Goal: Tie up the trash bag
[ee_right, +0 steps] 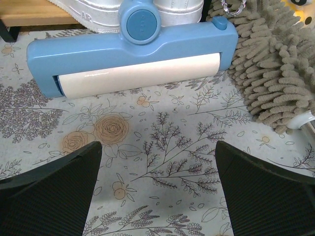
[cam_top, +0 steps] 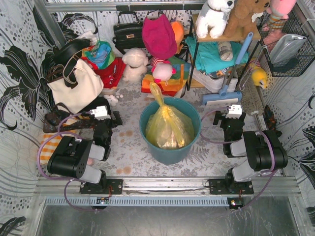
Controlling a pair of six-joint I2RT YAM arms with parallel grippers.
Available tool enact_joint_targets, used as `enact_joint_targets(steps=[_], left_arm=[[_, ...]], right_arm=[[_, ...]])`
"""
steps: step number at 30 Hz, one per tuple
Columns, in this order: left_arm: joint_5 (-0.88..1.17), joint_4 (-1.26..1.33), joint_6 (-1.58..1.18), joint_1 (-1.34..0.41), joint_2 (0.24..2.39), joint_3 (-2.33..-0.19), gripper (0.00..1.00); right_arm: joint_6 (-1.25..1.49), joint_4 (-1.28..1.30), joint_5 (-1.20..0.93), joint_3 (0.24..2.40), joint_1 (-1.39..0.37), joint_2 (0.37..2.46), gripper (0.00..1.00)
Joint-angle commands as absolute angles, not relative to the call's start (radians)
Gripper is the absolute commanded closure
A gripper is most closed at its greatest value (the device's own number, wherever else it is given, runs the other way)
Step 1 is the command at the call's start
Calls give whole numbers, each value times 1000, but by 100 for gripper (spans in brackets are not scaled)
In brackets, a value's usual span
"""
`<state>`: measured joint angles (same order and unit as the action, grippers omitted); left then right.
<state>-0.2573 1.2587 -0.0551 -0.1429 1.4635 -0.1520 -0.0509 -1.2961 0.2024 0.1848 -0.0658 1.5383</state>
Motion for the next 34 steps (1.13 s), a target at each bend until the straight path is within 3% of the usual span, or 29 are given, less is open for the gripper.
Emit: enact_joint_targets(steps=[1,34], left_arm=[[-264,1282,-60,-135,1466,-173,2],[-264,1285,-55,-133,1466,-171,2]], right_arm=[[-67,-1348,210,176,-60,1543,3],[-64,-1340,204,179,-60,1543,3]])
